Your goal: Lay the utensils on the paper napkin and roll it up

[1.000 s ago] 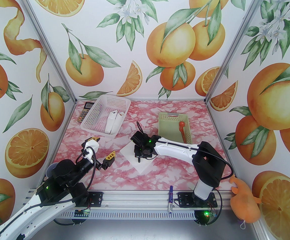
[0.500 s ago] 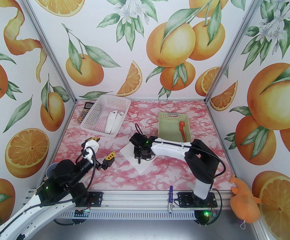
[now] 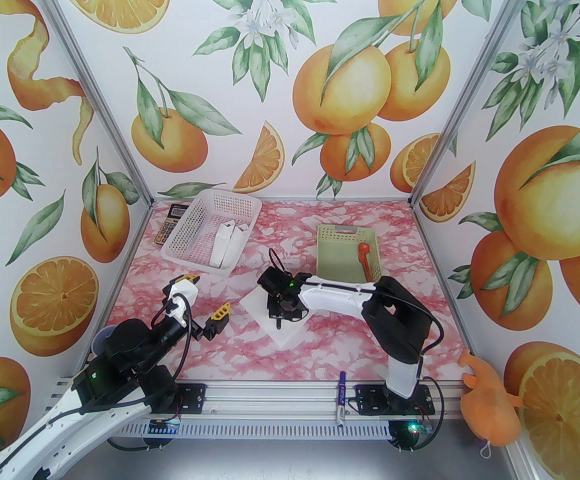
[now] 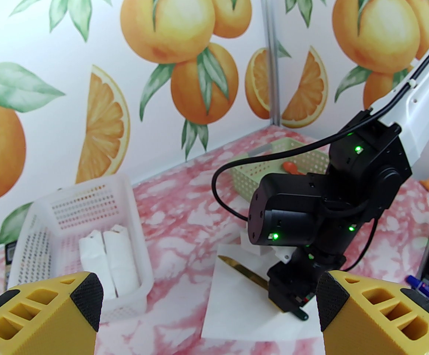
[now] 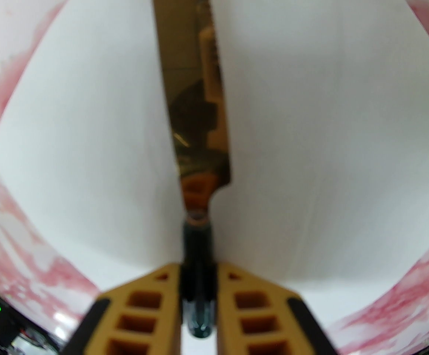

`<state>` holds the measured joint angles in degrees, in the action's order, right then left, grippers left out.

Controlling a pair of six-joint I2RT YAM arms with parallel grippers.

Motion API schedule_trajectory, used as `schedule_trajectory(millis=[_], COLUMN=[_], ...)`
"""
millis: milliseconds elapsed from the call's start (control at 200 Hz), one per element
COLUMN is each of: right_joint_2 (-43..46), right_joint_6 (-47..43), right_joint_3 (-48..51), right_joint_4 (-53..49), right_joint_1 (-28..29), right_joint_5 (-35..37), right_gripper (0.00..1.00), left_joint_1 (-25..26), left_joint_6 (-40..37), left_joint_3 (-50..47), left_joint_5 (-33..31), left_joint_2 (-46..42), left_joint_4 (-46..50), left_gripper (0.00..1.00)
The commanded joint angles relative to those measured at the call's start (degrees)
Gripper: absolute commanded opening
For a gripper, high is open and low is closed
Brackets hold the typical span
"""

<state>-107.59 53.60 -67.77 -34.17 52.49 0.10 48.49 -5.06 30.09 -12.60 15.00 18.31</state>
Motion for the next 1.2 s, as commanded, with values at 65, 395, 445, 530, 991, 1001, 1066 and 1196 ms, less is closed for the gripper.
schedule_trajectory(millis=[65,395,445,530,991,1001,1066,1196], right_joint_2=[-0.9,2.05,2.73,3.73,6.89,6.92,7.13,7.31], right_joint_6=[0.64,-0.54,-1.1,-2.11,-8.02,-8.11,-8.58,-9.67], right_joint_3=[-0.83,-1.99,-2.48,-3.37,-1.97,-1.85,-1.38,-0.81], right_joint_4=[0.43,-0.76,-1.49,-2.19,-6.45,-6.44,-6.93,-8.45], right_joint_1=[0.34,0.3,0.26,-0.17,-6.83,-7.02,-7.94,-8.93], right_joint_5=[1.88,2.75,3.29,3.74,9.81,9.87,10.64,13.07], right_gripper=[0.3,0.39,0.42,0.44,0.47,0.47,0.47,0.47], left_joint_1=[-0.07,-0.04,-0.06,-0.06,0.0,0.0,-0.01,-0.02], left_joint_6=[-0.57,-0.64,-0.64,-0.65,-0.83,-0.83,-0.82,-0.83], left_joint_3=[-0.57,-0.6,-0.55,-0.56,-0.64,-0.64,-0.64,-0.64], left_joint_5=[-0.4,-0.58,-0.58,-0.58,-1.18,-1.19,-1.27,-1.2], left_joint_2=[0.02,0.16,0.11,0.11,1.07,1.12,1.47,2.04], left_joint_4=[0.41,0.57,0.59,0.59,0.68,0.68,0.68,0.68], left_gripper=[1.0,1.0,1.0,1.0,1.0,1.0,1.0,1.0])
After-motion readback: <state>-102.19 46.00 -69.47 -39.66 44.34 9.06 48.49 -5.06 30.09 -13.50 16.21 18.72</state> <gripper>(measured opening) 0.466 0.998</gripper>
